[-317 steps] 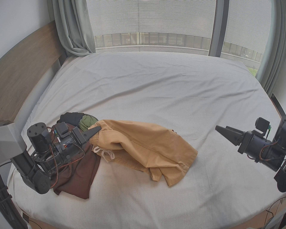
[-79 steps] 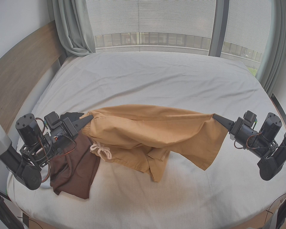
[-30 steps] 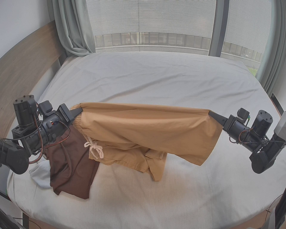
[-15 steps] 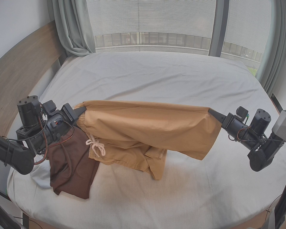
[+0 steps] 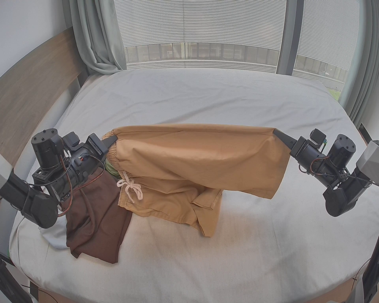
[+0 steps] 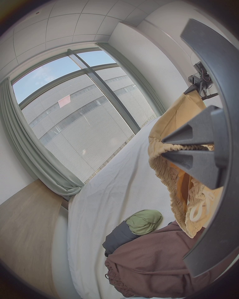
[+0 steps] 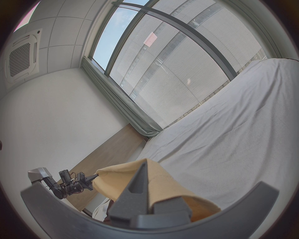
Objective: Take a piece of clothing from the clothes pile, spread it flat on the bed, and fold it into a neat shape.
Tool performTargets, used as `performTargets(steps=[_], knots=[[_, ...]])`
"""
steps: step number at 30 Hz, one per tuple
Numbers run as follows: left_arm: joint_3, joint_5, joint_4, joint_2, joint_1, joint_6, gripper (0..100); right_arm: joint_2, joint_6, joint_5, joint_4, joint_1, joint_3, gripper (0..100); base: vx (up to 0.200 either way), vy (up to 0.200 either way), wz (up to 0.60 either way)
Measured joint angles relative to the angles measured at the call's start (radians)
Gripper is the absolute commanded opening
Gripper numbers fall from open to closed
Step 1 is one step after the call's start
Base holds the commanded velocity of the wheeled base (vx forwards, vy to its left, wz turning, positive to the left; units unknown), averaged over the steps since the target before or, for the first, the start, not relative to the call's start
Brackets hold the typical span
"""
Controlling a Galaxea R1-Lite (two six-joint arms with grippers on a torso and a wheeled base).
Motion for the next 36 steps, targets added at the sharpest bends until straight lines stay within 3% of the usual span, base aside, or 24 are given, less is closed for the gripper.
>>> performTargets(steps=[36], knots=[[-0.312,0.005,-0.01,0.268,0.004,-0.019,0,0.204,0.004,-0.014,0.209,-0.014,-0.395,0,0.0,0.0,0.0]])
